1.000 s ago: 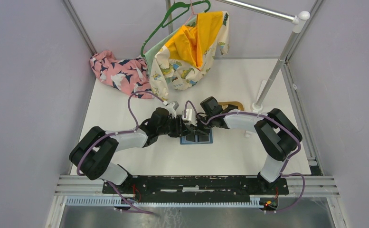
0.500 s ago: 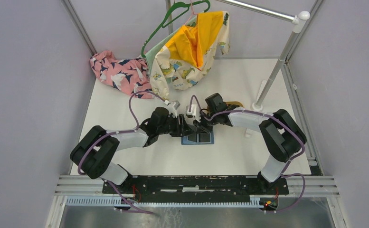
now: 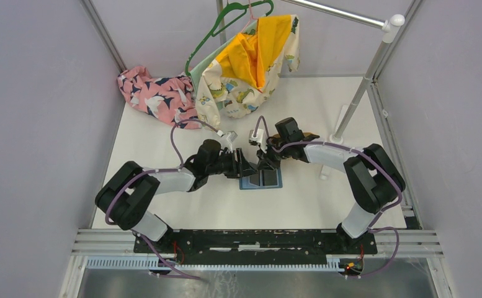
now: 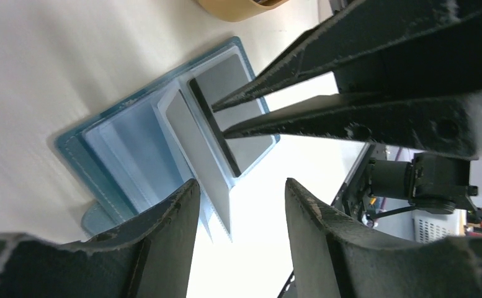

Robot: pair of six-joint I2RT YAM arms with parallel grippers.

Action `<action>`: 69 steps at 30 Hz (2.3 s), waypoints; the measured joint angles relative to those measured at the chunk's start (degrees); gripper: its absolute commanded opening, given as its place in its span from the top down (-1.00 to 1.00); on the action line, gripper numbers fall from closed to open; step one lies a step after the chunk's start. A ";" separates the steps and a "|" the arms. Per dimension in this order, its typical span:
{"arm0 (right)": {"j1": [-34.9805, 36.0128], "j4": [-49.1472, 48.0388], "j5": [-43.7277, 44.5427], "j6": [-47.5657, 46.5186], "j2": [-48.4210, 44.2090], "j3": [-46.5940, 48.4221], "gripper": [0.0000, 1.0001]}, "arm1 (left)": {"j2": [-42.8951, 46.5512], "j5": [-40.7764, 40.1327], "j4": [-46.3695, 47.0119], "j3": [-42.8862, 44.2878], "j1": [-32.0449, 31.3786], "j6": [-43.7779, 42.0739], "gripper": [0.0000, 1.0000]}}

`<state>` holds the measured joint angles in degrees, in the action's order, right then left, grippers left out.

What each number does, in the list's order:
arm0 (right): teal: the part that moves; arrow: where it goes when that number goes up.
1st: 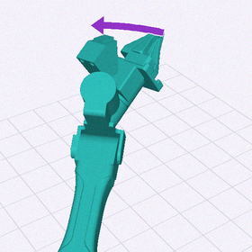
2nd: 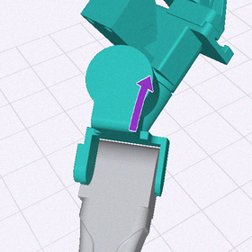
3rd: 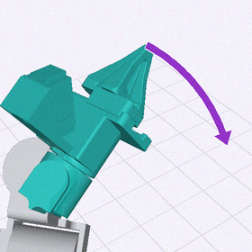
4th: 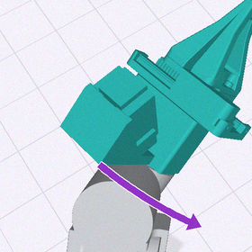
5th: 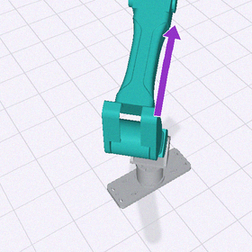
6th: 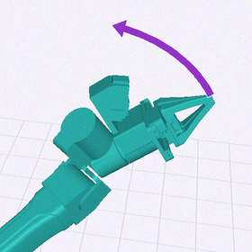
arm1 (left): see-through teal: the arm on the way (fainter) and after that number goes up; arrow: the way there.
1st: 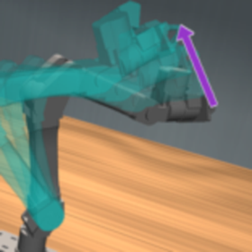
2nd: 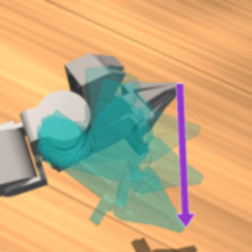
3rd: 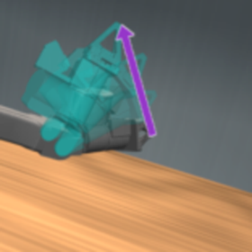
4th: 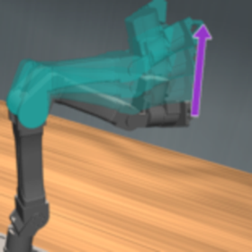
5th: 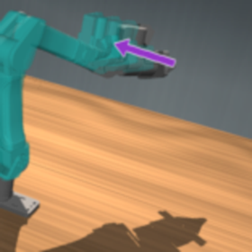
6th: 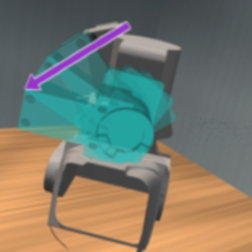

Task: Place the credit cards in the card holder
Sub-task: Insert the credit card into the card holder, then pick up the credit card from the storage box.

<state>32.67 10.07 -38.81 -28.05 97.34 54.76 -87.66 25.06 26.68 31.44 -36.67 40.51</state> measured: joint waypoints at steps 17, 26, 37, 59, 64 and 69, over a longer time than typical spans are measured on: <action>-5.95 -2.78 -0.28 4.46 -2.29 -1.55 0.53 | -7.39 5.38 9.22 2.16 -1.38 4.98 -0.52; -8.61 -3.17 -1.36 5.33 -3.32 -2.19 0.53 | -10.23 5.66 11.34 4.55 -4.04 6.62 -0.56; -12.37 -4.22 -4.04 5.90 -6.88 -4.07 0.50 | -11.45 5.31 10.93 6.05 -5.22 6.75 -0.55; -16.92 -5.60 -8.07 4.63 -10.38 -5.14 0.14 | 18.58 -18.62 -13.16 -0.46 -5.22 -4.07 -0.71; -20.09 -8.98 -6.32 9.05 -10.34 -6.67 -0.09 | 25.46 -22.08 -12.48 -2.25 -5.20 -6.14 -0.87; -20.57 -12.20 -2.08 17.51 -7.15 -6.56 -0.14 | 22.12 -21.92 -9.90 -2.25 -5.22 -6.73 -0.87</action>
<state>12.10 -2.13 -40.88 -10.55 90.19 48.21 -65.54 3.14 16.78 29.19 -41.89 33.78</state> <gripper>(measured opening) 0.553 0.932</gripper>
